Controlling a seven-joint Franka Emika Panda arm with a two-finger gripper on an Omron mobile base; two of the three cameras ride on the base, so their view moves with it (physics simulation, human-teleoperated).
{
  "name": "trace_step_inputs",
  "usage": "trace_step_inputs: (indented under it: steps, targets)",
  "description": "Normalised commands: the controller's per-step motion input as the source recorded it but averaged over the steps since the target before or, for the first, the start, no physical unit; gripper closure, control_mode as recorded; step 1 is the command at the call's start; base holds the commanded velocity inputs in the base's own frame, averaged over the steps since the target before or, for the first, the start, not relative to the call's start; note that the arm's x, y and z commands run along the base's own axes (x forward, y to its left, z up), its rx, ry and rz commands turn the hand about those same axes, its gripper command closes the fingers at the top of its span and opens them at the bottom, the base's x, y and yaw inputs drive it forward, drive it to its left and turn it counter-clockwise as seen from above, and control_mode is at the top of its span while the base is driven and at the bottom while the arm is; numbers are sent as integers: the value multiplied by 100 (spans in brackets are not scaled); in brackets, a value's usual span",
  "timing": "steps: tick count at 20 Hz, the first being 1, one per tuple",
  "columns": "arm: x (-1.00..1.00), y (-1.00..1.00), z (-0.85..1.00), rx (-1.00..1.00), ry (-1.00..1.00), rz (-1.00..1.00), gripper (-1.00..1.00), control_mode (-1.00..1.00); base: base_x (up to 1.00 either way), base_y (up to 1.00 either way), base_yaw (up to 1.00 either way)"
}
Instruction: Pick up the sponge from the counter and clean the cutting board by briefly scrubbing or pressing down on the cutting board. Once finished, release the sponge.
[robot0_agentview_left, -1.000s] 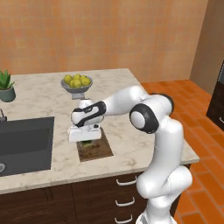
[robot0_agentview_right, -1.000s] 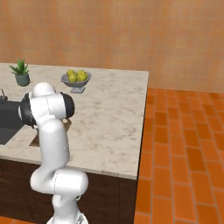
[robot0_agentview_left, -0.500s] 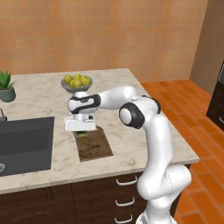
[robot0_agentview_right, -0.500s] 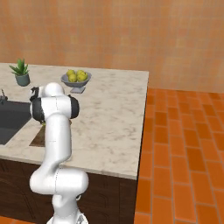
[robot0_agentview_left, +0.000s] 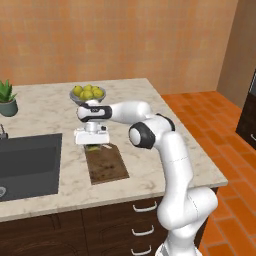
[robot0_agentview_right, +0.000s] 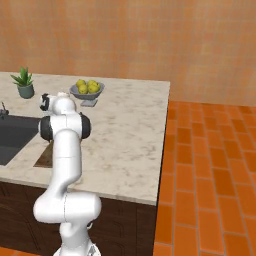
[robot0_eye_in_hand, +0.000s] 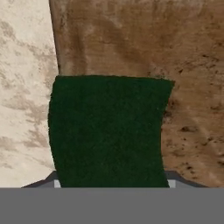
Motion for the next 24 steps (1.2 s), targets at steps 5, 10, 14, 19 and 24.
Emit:
trace_step_inputs:
  steps: [5, 10, 14, 19, 24]
  targets:
    - [-62, -50, -28, 0, 0, 0, 100, -100, 0, 0, 0]
    - [-64, -34, -34, 0, 0, 0, 100, -100, 0, 0, 0]
    - [-66, -8, -26, 0, 0, 0, 100, -100, 0, 0, 0]
    - [-84, -2, -34, 0, 0, 3, 100, -100, 0, 0, 0]
    - [-98, -7, -37, 1, 0, 4, 100, -100, 0, 0, 0]
